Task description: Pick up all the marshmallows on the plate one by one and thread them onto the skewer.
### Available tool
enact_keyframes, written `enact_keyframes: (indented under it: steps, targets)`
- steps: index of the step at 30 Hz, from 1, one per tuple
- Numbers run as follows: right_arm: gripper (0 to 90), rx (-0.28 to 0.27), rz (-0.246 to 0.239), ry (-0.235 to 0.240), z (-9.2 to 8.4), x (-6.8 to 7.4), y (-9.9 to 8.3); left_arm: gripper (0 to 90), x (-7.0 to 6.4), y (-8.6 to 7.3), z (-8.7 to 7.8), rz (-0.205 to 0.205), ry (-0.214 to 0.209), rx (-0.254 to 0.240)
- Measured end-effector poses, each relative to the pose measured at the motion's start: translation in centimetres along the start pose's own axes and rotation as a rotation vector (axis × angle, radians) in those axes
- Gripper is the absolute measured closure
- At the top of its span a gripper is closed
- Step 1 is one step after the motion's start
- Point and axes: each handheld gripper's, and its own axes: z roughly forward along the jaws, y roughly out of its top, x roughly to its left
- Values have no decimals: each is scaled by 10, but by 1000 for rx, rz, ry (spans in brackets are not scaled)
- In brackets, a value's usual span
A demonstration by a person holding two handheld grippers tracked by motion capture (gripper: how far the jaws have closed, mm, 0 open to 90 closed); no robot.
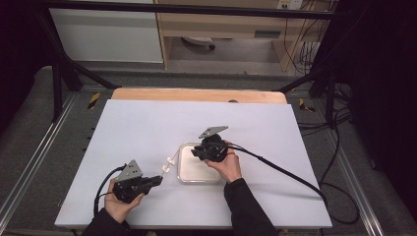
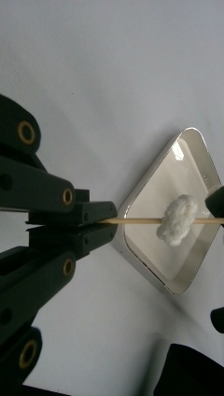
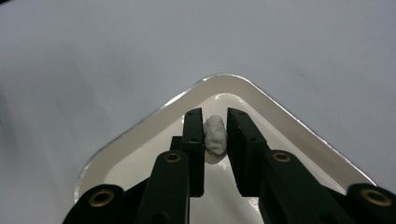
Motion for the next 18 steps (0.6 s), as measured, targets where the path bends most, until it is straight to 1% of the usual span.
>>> enact_keyframes:
  steps: [5, 9, 13, 18]
  targets:
    - [781, -61, 1, 45, -25, 6, 7, 888, -4, 1, 1, 11, -9, -7]
    - [783, -116, 20, 90, -45, 9, 10, 888, -6, 1, 2, 21, -17, -12]
    - [784, -156, 21, 117, -60, 12, 13, 888, -9, 2, 3, 33, -24, -14]
    - [785, -220, 29, 167, -75, 16, 17, 888, -13, 3, 5, 54, -36, -17]
